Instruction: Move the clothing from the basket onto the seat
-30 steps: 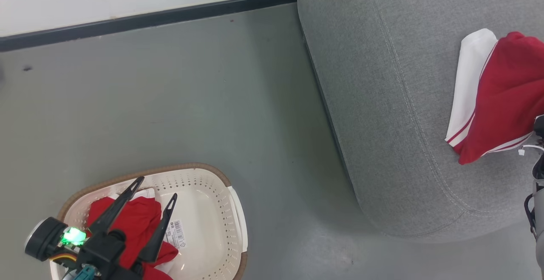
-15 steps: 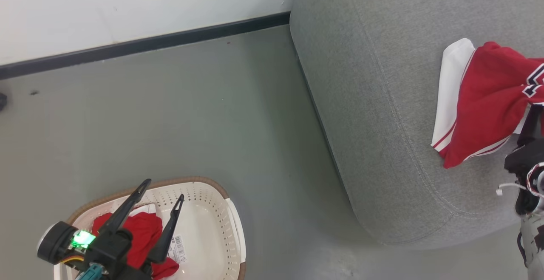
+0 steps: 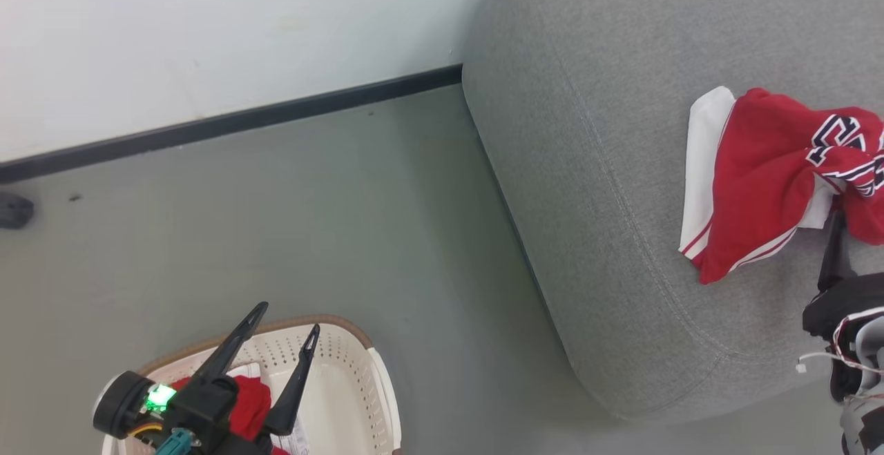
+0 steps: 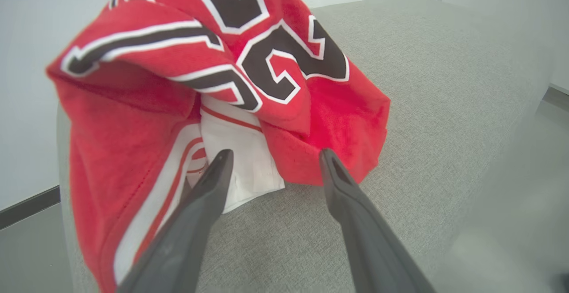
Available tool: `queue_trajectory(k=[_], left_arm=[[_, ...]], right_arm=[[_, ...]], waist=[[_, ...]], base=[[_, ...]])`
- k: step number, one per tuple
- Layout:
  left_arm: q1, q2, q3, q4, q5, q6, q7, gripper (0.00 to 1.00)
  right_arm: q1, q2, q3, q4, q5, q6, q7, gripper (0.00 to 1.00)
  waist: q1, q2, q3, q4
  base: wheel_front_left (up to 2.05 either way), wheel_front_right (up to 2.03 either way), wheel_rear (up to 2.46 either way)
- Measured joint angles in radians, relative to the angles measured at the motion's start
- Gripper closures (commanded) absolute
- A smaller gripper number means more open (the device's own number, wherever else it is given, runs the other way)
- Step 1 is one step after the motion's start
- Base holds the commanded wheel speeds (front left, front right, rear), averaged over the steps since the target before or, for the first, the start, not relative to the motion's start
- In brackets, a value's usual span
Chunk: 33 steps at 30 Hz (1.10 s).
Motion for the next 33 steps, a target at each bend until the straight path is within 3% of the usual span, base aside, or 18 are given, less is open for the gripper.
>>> queue_trajectory(k=[12,19,28,33], left_arm=[[0.013,-0.049,0.013,0.034,-0.002,0.0,0.0,0.0],[0.042,-0.075,0.022,0.05,-0.002,0.0,0.0,0.0],[0.042,-0.112,0.026,0.067,0.0,0.002,0.0,0.0],[0.042,-0.132,0.029,0.079,0.002,0.009,0.0,0.0]], right_arm=[[0.13,0.044,0.026,-0.153,-0.025,0.026,0.0,0.0],[0.214,0.073,0.047,-0.407,-0.028,0.062,0.0,0.0],[0.305,0.111,0.094,-0.699,0.012,0.073,0.0,0.0],[0.342,0.118,0.163,-0.794,0.069,0.073,0.0,0.0]], waist=[[-0.0001,0.0,-0.092,-0.009],[0.0,-0.0001,-0.149,-0.017],[0.0,-0.0001,-0.195,0.001],[0.0001,-0.0001,-0.213,0.028]], base=[[0.0,0.0,0.0],[0.0,0.0,0.0],[0.0,0.0,0.0],[0.0,0.0,0.0]])
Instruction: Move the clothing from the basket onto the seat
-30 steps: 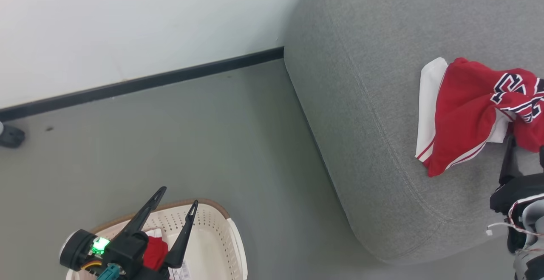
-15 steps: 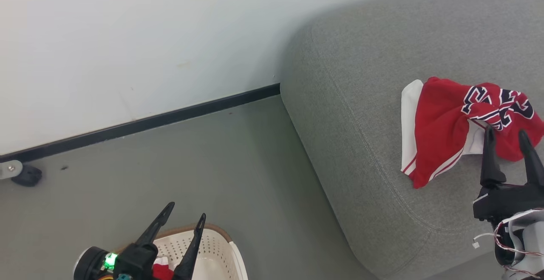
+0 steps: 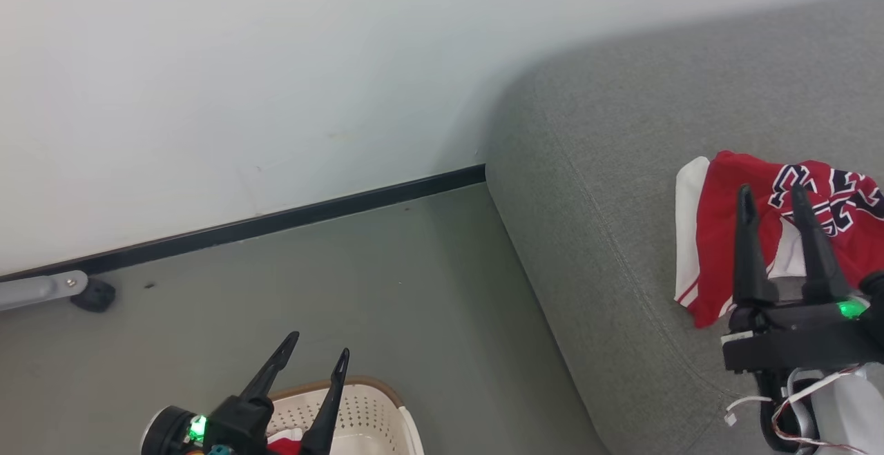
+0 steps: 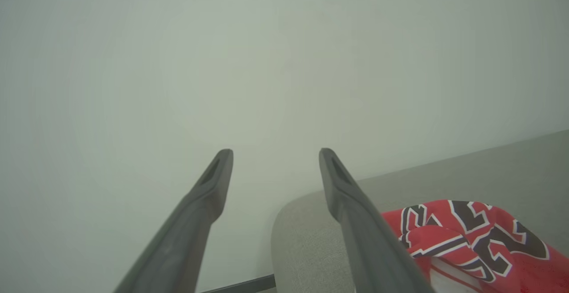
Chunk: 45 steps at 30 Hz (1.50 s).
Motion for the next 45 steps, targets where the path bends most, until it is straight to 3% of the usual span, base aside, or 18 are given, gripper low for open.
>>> queue_trajectory(k=[8,14,33,45], left_arm=[[0.0,-0.024,0.011,0.017,0.014,0.01,0.0,0.0],[0.0,-0.038,0.026,0.023,0.034,0.03,0.0,0.0],[0.049,-0.068,0.088,0.067,0.049,0.109,0.0,0.0],[0.108,-0.071,0.13,0.061,0.057,0.15,0.0,0.0]], right_arm=[[0.093,-0.04,0.181,-0.064,0.069,0.0,0.0,0.0],[0.131,-0.042,0.238,-0.055,0.065,0.0,0.0,0.0],[0.219,0.02,0.267,0.021,0.057,0.0,0.0,0.0],[0.238,0.023,0.319,0.075,0.008,0.0,0.0,0.0]], waist=[[0.0,0.0,-0.03,0.072],[0.0,0.0,-0.044,0.13],[0.0,0.0,-0.096,0.327],[-0.0001,0.0,-0.134,0.395]], base=[[0.0,0.0,0.0],[0.0,0.0,0.0],[0.0,0.0,0.0],[0.0,0.0,0.0]])
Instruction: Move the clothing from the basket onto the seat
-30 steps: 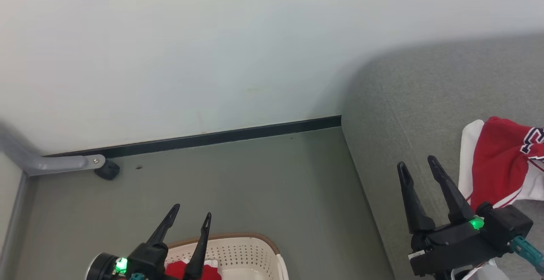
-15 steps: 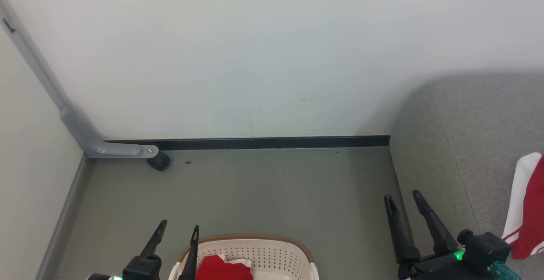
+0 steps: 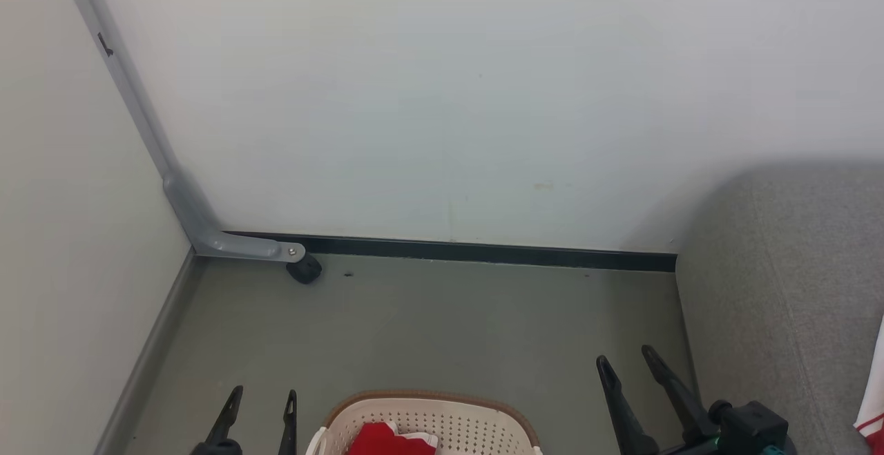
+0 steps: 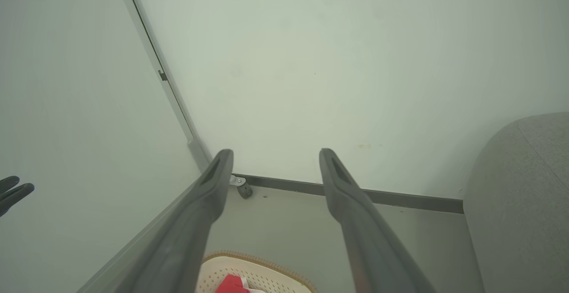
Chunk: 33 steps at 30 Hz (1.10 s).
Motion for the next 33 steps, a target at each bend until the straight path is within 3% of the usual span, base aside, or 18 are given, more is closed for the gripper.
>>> queue_trajectory(k=[33], left_arm=[[0.014,-0.013,0.019,-0.021,0.013,-0.01,0.0,0.0]], right_arm=[[0.007,0.016,-0.058,0.065,-0.03,-0.01,0.0,0.0]], waist=[[0.0002,0.0002,0.012,-0.017]], base=[[0.0,0.0,0.0]])
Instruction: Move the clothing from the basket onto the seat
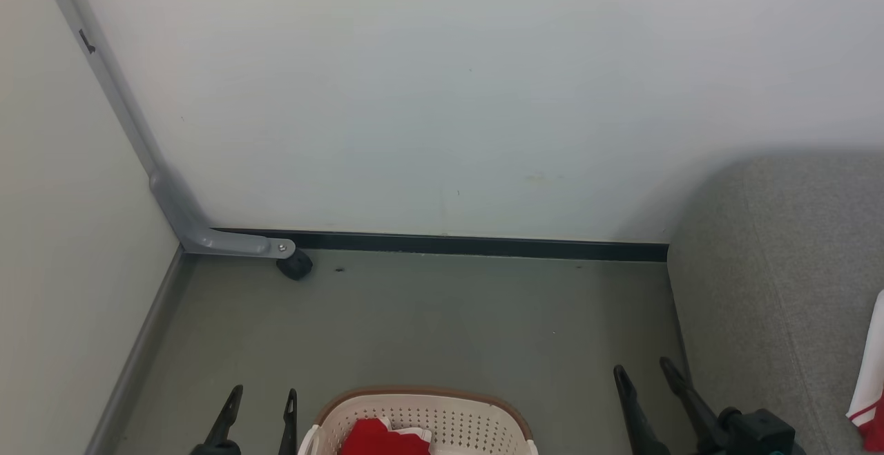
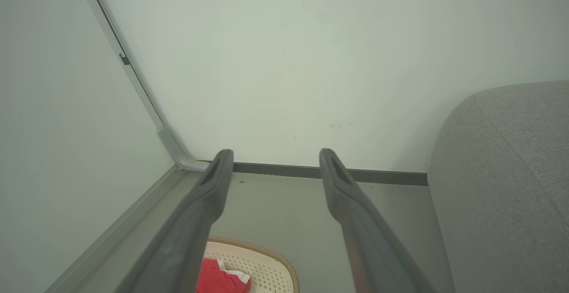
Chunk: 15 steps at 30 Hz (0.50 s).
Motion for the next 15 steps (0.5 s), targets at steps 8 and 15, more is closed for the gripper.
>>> queue_trajectory(k=[8,15], left_arm=[[0.0,-0.001,0.01,-0.015,0.001,-0.009,0.0,0.0],[0.0,-0.002,0.009,-0.022,0.001,-0.029,0.0,0.0]], right_arm=[[0.0,0.006,-0.002,0.0,-0.024,-0.008,0.0,0.0],[0.0,0.008,-0.04,0.013,-0.049,-0.072,0.0,0.0]], waist=[[0.0,0.0,0.018,-0.005],[0.0,0.0,0.066,-0.014]], base=[[0.0,0.0,0.0],[0.0,0.0,0.0]])
